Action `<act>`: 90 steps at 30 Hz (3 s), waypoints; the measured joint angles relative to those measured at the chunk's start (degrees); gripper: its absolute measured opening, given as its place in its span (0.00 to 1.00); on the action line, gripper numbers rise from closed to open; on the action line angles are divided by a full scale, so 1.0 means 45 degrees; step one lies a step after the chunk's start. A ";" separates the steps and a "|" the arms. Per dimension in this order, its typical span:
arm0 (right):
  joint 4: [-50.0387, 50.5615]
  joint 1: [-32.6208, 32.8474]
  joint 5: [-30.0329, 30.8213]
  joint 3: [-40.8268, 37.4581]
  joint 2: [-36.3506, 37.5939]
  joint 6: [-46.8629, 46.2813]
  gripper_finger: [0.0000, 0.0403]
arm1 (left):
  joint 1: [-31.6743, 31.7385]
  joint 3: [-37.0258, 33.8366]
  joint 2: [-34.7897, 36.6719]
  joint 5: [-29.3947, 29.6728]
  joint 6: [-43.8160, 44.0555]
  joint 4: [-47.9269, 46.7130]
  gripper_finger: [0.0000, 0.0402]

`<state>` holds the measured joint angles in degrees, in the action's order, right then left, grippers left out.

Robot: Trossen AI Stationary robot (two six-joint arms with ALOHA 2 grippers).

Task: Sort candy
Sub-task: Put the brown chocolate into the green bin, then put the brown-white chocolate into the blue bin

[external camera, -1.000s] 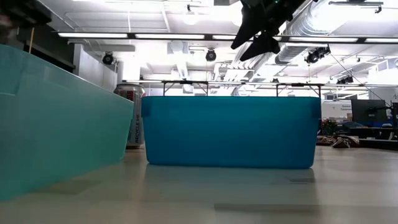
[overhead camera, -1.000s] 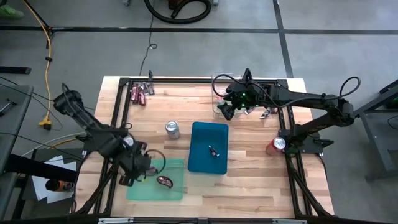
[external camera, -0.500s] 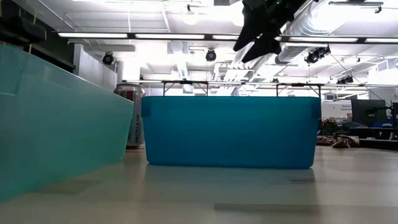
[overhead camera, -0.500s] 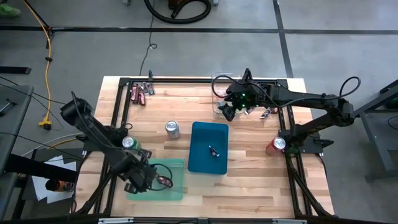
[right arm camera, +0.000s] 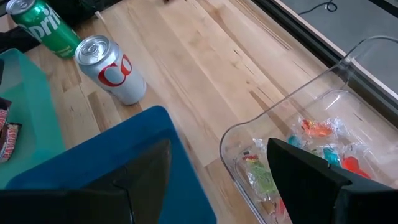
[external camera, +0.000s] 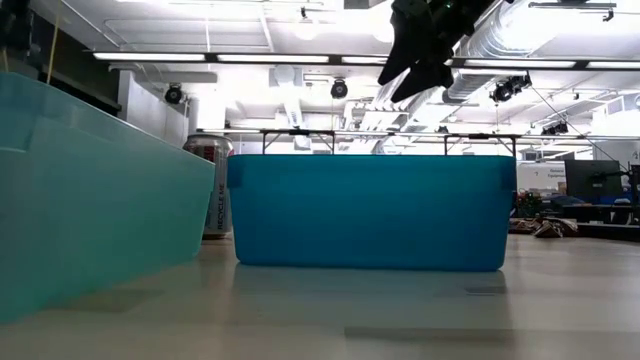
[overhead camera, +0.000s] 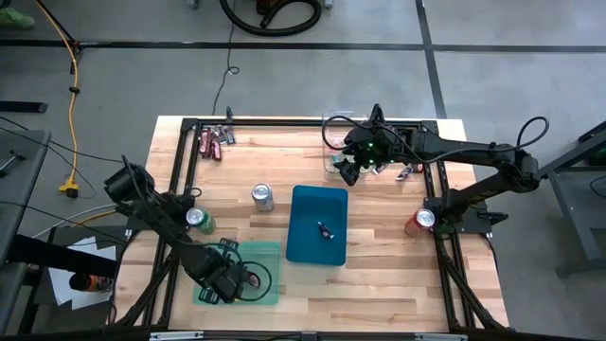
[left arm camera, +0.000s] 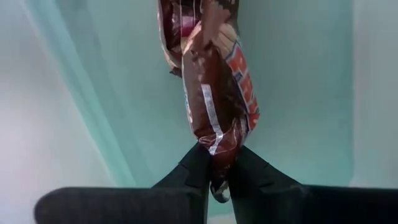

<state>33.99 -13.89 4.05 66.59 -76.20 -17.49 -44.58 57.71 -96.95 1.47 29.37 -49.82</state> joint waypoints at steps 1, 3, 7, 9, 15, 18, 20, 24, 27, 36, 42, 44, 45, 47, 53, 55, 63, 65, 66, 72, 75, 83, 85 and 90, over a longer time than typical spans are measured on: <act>0.0028 0.0000 0.0002 0.0000 0.0000 -0.0002 0.65 | 0.0037 0.0000 -0.0050 -0.0009 0.0117 -0.0005 0.08; 0.0069 0.0000 0.0002 0.0001 0.0000 0.0000 0.65 | 0.0163 0.0000 -0.0071 -0.0017 0.0352 0.0000 0.11; 0.0167 0.0000 0.0002 0.0005 0.0000 0.0042 0.65 | 0.0427 0.0000 0.0059 -0.0012 0.0456 -0.0002 0.19; 0.0167 0.0000 -0.0002 0.0005 0.0000 0.0236 0.65 | 0.0556 0.0000 0.0186 -0.0022 0.0459 0.0002 0.25; 0.0173 0.0000 -0.0193 0.0005 0.0000 0.0338 0.65 | 0.1004 0.0242 0.0827 -0.0954 0.0451 -0.0285 0.43; 0.0196 0.0000 -0.0197 0.0005 0.0000 0.0338 0.65 | 0.1256 0.0417 0.1453 -0.1438 0.0437 -0.0769 0.50; 0.0200 0.0000 -0.0199 0.0005 0.0000 0.0338 0.65 | 0.1468 0.0512 0.2023 -0.1803 0.0401 -0.1199 0.54; 0.0212 0.0000 -0.0298 0.0018 0.0000 0.0492 0.65 | 0.2125 0.0837 0.3649 -0.2166 -0.0276 -0.2374 0.57; 0.0124 -0.0014 -0.0304 0.0049 0.0000 0.0567 0.65 | 0.3175 0.1205 0.5174 -0.1479 -0.0642 -0.2677 0.58; 0.0119 -0.0637 -0.0335 0.0049 0.0000 -0.0212 0.65 | 0.8916 0.1322 0.8573 0.3218 -0.1550 -0.0548 0.58; 0.0079 -0.1127 -0.0405 0.0049 0.0001 -0.0851 0.65 | 1.2733 0.0410 0.9233 0.2314 -0.3181 0.2282 0.58; -0.0109 -0.1244 -0.0813 0.0049 0.0000 -0.1018 0.65 | 1.3725 -0.0453 0.9368 0.0896 -0.3361 0.4454 0.58; -0.0249 -0.1267 -0.1088 0.0049 0.0000 -0.1060 0.65 | 1.4184 -0.0960 0.9393 0.0028 -0.3320 0.5673 0.58; -0.0672 -0.1267 -0.1819 0.0049 0.0002 -0.1054 0.65 | 1.4890 -0.2033 0.9368 -0.1622 -0.2977 0.8085 0.57; -0.1982 -0.0956 -0.3011 0.0049 0.0005 -0.1295 0.65 | 1.5608 -0.4067 0.9084 -0.3531 -0.1201 1.2704 0.54; -0.1993 -0.0891 -0.2863 0.0049 0.0005 -0.1644 0.65 | 1.5606 -0.4129 0.9098 -0.3573 -0.1183 1.2745 0.53; -0.0815 -0.1824 0.0712 0.0592 -0.0005 -0.5365 0.65 | 1.5606 -0.4129 0.9295 -0.3621 -0.1254 1.2746 0.52; -0.0089 -0.2551 0.1531 0.1173 0.0005 -0.6107 0.65 | 1.5606 -0.4129 0.9378 -0.3663 -0.1485 1.2766 0.52; 0.0447 -0.2943 0.1899 0.1486 0.0005 -0.6232 0.65 | 1.5606 -0.4129 0.9416 -0.3670 -0.1657 1.2762 0.52; 0.3212 -0.5646 0.3225 0.2402 -0.0049 -0.6648 0.65 | 1.5601 -0.4124 0.9458 -0.3670 -0.2215 1.2750 0.52; 0.4090 -0.6950 0.3047 0.2405 -0.0288 -0.6797 0.65 | 1.5601 -0.4124 0.9455 -0.3670 -0.2218 1.2724 0.52; 0.4493 -0.9164 0.1282 0.2419 -0.2532 -0.5394 0.65 | 1.5601 -0.4124 0.9453 -0.3522 -0.1727 1.2687 0.52; 0.4635 -0.9403 0.1117 0.2419 -0.3246 -0.4787 0.65 | 1.5601 -0.4124 0.9453 -0.3509 -0.1532 1.2687 0.52; 0.5844 -0.9847 0.0272 0.2416 -0.4616 -0.3118 0.65 | 1.5601 -0.4124 0.9453 -0.3440 -0.1205 1.2687 0.52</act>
<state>60.29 -58.20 5.27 77.46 -96.98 -31.52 25.63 39.16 -54.41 -14.01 23.94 7.27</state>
